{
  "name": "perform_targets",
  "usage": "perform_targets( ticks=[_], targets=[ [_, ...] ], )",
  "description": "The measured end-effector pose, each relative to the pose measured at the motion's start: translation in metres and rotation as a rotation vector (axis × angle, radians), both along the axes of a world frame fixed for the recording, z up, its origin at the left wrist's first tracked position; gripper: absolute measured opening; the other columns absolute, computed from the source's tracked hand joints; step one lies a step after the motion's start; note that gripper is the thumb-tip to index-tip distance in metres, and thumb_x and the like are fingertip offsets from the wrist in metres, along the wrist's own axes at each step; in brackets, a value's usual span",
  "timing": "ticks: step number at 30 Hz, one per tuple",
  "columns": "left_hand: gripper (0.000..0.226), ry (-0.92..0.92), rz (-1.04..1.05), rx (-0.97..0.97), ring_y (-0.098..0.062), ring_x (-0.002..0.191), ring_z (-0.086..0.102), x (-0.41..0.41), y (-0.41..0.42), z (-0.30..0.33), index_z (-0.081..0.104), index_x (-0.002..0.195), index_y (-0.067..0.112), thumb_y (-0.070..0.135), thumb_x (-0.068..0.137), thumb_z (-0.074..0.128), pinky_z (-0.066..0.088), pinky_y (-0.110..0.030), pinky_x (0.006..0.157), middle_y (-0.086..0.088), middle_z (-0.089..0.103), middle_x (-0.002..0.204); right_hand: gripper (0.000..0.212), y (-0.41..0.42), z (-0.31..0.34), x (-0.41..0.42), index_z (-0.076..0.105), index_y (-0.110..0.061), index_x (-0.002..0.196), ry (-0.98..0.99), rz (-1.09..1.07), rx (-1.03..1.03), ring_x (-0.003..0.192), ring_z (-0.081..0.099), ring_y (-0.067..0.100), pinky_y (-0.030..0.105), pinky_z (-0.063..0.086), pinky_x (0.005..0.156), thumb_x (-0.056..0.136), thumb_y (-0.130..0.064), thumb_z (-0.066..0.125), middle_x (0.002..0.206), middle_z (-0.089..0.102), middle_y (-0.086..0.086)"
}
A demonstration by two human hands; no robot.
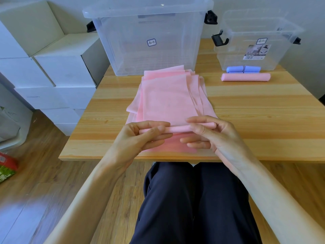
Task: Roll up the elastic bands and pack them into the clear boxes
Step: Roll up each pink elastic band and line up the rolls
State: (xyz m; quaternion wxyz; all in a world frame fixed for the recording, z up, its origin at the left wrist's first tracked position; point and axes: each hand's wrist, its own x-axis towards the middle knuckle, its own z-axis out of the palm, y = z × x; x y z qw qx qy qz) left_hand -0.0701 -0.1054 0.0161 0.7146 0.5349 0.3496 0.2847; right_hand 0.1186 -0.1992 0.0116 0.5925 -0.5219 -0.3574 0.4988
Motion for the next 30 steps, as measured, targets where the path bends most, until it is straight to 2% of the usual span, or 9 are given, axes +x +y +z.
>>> perform_targets(
  ticks=[2, 5, 8, 10, 14, 19, 24, 27, 30],
  targets=[
    [0.026, 0.002, -0.002, 0.003, -0.015, 0.096, 0.074, -0.0006, 0.0006, -0.0002, 0.075, 0.1, 0.013, 0.022, 0.077, 0.066, 0.057, -0.017, 0.073, -0.009, 0.077, 0.101, 0.029, -0.0001, -0.0002, 0.0003, 0.072, -0.006, 0.108, -0.007, 0.007, -0.003, 0.086, 0.075, 0.031, 0.028, 0.062, 0.07, 0.081, -0.018, 0.07, 0.096, 0.076, 0.016],
    [0.029, -0.019, -0.018, -0.008, -0.015, 0.102, 0.072, -0.0006, -0.0001, -0.0013, 0.074, 0.104, 0.012, 0.021, 0.078, 0.066, 0.058, -0.019, 0.078, -0.009, 0.076, 0.107, 0.024, -0.0005, 0.0008, -0.0003, 0.074, -0.005, 0.099, -0.023, -0.031, 0.005, 0.082, 0.076, 0.03, 0.025, 0.061, 0.066, 0.081, -0.021, 0.07, 0.094, 0.077, 0.013],
    [0.026, -0.014, 0.026, 0.019, -0.017, 0.098, 0.073, 0.0013, -0.0025, -0.0023, 0.076, 0.099, 0.013, 0.022, 0.076, 0.068, 0.058, -0.019, 0.076, -0.008, 0.077, 0.103, 0.024, -0.0005, 0.0005, -0.0006, 0.075, -0.004, 0.092, -0.012, -0.063, -0.003, 0.079, 0.076, 0.031, 0.025, 0.06, 0.062, 0.079, -0.024, 0.071, 0.09, 0.077, 0.014],
    [0.026, 0.003, 0.04, 0.034, -0.017, 0.094, 0.074, 0.0023, -0.0042, -0.0023, 0.075, 0.099, 0.013, 0.024, 0.077, 0.067, 0.058, -0.018, 0.074, -0.008, 0.077, 0.099, 0.026, -0.0007, -0.0001, -0.0011, 0.074, -0.002, 0.097, -0.015, -0.059, -0.007, 0.079, 0.075, 0.032, 0.026, 0.061, 0.063, 0.081, -0.023, 0.07, 0.091, 0.076, 0.018],
    [0.027, -0.005, 0.006, 0.005, -0.018, 0.096, 0.074, 0.0018, -0.0054, -0.0027, 0.075, 0.1, 0.013, 0.023, 0.077, 0.067, 0.059, -0.021, 0.077, -0.008, 0.077, 0.101, 0.029, -0.0018, 0.0008, -0.0011, 0.074, -0.009, 0.105, -0.034, -0.039, -0.019, 0.081, 0.076, 0.031, 0.027, 0.062, 0.066, 0.082, -0.025, 0.068, 0.089, 0.076, 0.019],
    [0.026, -0.01, 0.023, -0.018, -0.016, 0.092, 0.075, 0.0, -0.0059, -0.0022, 0.076, 0.098, 0.013, 0.024, 0.077, 0.066, 0.058, -0.018, 0.072, -0.009, 0.077, 0.098, 0.028, -0.0048, 0.0035, 0.0003, 0.075, -0.013, 0.101, -0.053, 0.064, -0.055, 0.082, 0.076, 0.031, 0.026, 0.061, 0.066, 0.075, -0.023, 0.073, 0.09, 0.076, 0.017],
    [0.027, 0.008, -0.019, -0.001, -0.017, 0.096, 0.074, -0.0029, -0.0053, -0.0019, 0.075, 0.1, 0.012, 0.02, 0.076, 0.068, 0.059, -0.02, 0.079, -0.01, 0.077, 0.1, 0.02, -0.0041, 0.0044, -0.0012, 0.078, -0.014, 0.087, -0.096, 0.034, -0.063, 0.072, 0.075, 0.03, 0.025, 0.06, 0.058, 0.077, -0.03, 0.073, 0.082, 0.076, 0.017],
    [0.026, 0.041, -0.005, 0.029, -0.016, 0.092, 0.075, -0.0022, -0.0066, -0.0009, 0.074, 0.098, 0.012, 0.025, 0.078, 0.065, 0.058, -0.018, 0.072, -0.009, 0.078, 0.094, 0.022, -0.0035, 0.0031, -0.001, 0.075, -0.009, 0.092, -0.096, 0.05, -0.055, 0.076, 0.075, 0.031, 0.028, 0.061, 0.063, 0.076, -0.026, 0.074, 0.086, 0.076, 0.016],
    [0.028, 0.057, -0.011, 0.064, -0.017, 0.093, 0.075, -0.0042, -0.0061, -0.0005, 0.074, 0.1, 0.012, 0.026, 0.076, 0.069, 0.058, -0.019, 0.075, -0.011, 0.078, 0.093, 0.024, -0.0029, 0.0022, -0.0008, 0.072, -0.005, 0.095, -0.116, 0.051, -0.045, 0.079, 0.075, 0.03, 0.028, 0.061, 0.066, 0.076, -0.019, 0.074, 0.089, 0.077, 0.014]
  ],
)
